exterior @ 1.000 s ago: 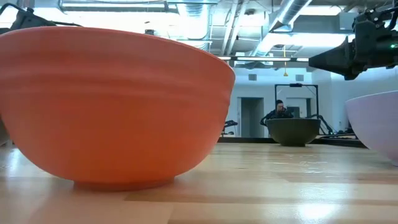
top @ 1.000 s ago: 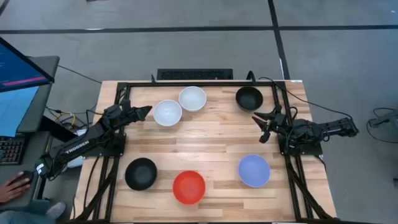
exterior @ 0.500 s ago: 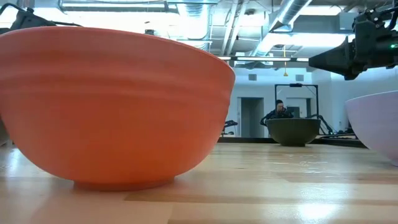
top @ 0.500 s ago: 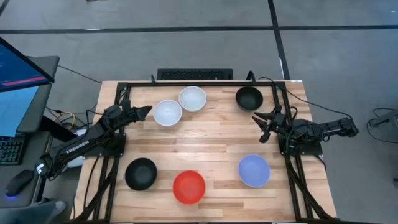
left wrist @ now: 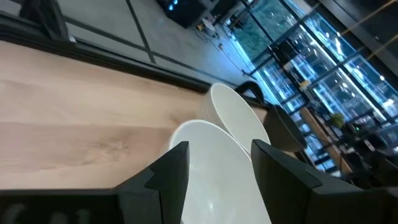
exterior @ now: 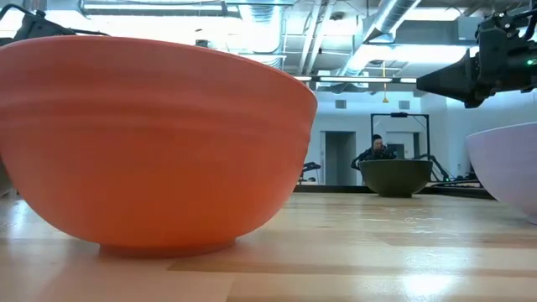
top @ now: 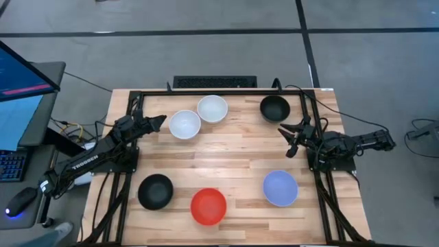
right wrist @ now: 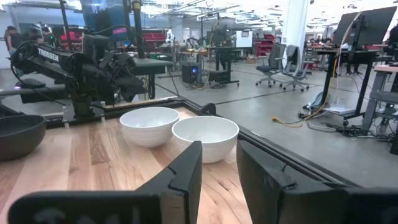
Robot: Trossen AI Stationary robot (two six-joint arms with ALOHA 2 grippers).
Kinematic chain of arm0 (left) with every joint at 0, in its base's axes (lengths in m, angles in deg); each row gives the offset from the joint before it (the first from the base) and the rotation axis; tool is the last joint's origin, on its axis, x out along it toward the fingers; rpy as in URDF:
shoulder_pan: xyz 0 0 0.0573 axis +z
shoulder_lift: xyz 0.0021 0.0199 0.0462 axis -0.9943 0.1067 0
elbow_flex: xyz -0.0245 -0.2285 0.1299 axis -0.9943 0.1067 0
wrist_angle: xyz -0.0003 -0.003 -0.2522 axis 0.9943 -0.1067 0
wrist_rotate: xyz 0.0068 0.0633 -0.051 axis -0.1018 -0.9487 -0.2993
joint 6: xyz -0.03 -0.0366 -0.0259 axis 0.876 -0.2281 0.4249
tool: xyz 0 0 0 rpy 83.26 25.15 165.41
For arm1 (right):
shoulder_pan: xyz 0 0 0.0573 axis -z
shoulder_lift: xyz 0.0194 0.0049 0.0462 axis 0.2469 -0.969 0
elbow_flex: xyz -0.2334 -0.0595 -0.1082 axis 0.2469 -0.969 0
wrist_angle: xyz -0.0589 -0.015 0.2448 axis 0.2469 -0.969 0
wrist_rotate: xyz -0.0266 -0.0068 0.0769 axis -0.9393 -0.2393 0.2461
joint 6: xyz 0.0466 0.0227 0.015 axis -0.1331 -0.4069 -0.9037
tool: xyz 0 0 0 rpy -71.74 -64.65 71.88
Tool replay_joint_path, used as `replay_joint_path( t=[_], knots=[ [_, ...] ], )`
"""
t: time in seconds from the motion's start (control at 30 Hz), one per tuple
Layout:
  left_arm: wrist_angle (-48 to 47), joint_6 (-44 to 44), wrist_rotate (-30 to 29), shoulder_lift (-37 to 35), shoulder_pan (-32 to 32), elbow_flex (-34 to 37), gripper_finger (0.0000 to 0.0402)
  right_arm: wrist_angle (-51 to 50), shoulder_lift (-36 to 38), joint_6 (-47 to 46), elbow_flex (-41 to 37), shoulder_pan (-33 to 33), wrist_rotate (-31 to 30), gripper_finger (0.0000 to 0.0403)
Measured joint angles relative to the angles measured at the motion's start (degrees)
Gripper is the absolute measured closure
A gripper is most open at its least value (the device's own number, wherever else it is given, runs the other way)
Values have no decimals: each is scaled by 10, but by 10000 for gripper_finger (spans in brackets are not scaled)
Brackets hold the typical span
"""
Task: Nest bowls inside each other
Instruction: Move the right black bowl to the center of the table
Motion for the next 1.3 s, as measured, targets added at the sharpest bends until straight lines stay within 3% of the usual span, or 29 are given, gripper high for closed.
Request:
replay_joint_path(
  t=[0.3, 0.47, 0.57, 0.73, 0.9, 0.97, 1.07, 1.17, 1.23, 1.3],
  knots=[
    [6, 1, -33, 0, 0, 0, 237, 26, 0, 211, 0, 0, 0, 280],
    [6, 28, -25, 0, 0, 0, 237, 65, 0, 189, 0, 0, 0, 280],
    [9, 97, -22, 0, 0, 0, 237, 143, 0, 125, 1, 0, -5, 280],
    [28, 53, 20, 1, -2, -19, 237, 210, 0, 17, 17, 17, -115, 280],
    [34, -17, 54, 0, -2, -76, 237, 37, -38, -6, 84, 37, -120, 280],
    [3, -55, 59, 1, -2, -99, 237, -46, -68, -70, 117, 51, -120, 280],
    [-59, -126, 88, 10, -2, -135, 237, -204, -120, -245, 177, 83, -104, 280],
    [-148, -207, 128, 32, -2, -175, 237, -374, -186, -447, 239, 133, -25, 280],
    [-206, -251, 133, 52, -2, -202, 237, -435, -230, -505, 273, 166, 46, 280],
    [-247, -290, 128, 68, -2, -225, 237, -427, -267, -512, 298, 191, 77, 280]
  ],
)
